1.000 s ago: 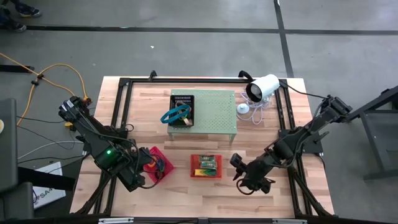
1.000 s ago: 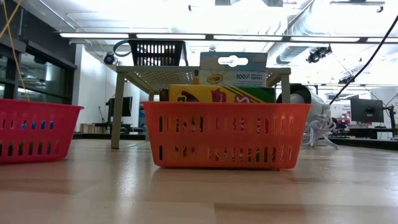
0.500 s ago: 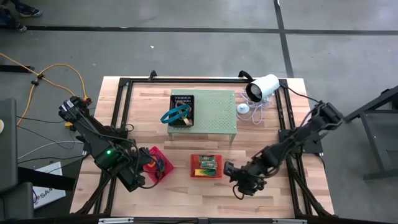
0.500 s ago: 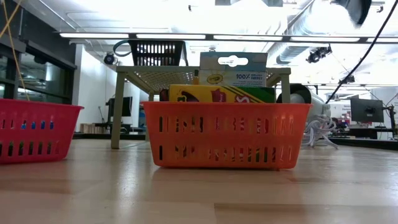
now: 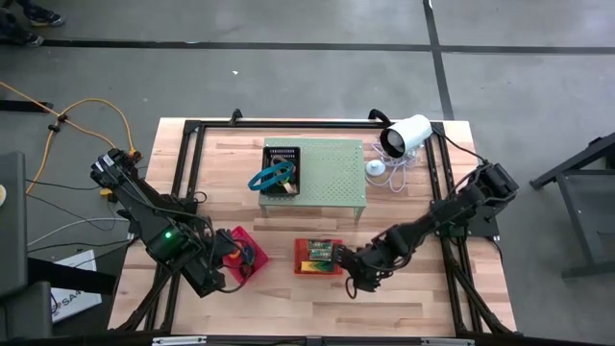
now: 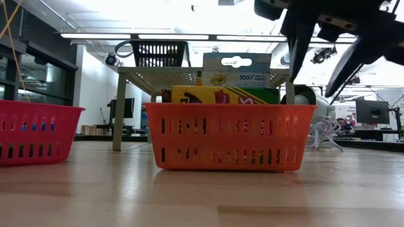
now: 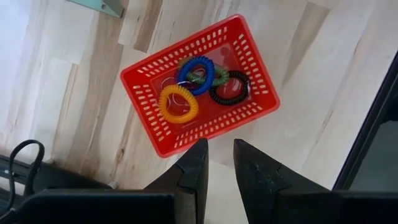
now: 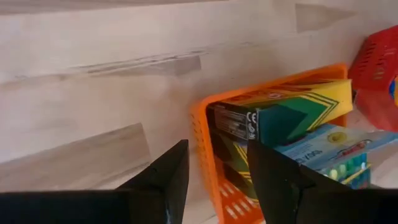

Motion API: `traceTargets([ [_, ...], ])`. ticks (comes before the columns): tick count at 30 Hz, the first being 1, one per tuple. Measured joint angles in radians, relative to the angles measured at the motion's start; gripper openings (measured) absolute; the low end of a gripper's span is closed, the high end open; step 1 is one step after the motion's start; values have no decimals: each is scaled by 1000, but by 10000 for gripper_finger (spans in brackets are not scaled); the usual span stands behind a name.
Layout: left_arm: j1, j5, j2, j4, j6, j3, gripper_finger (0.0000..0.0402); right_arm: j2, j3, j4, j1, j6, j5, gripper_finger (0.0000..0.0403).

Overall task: Pick & Place Office Desk Supplies
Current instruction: Put the orange bin with crayon boxes on the shelf

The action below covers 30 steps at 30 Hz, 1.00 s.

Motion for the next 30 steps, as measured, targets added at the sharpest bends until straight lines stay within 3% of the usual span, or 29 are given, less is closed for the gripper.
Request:
traceTargets([
  [19,0,0,0,41,0,0,70,116,0,15,-40,-104,7,131],
  [30,0,0,0,80,0,0,70,127,0,33,-85,-151,71,113],
])
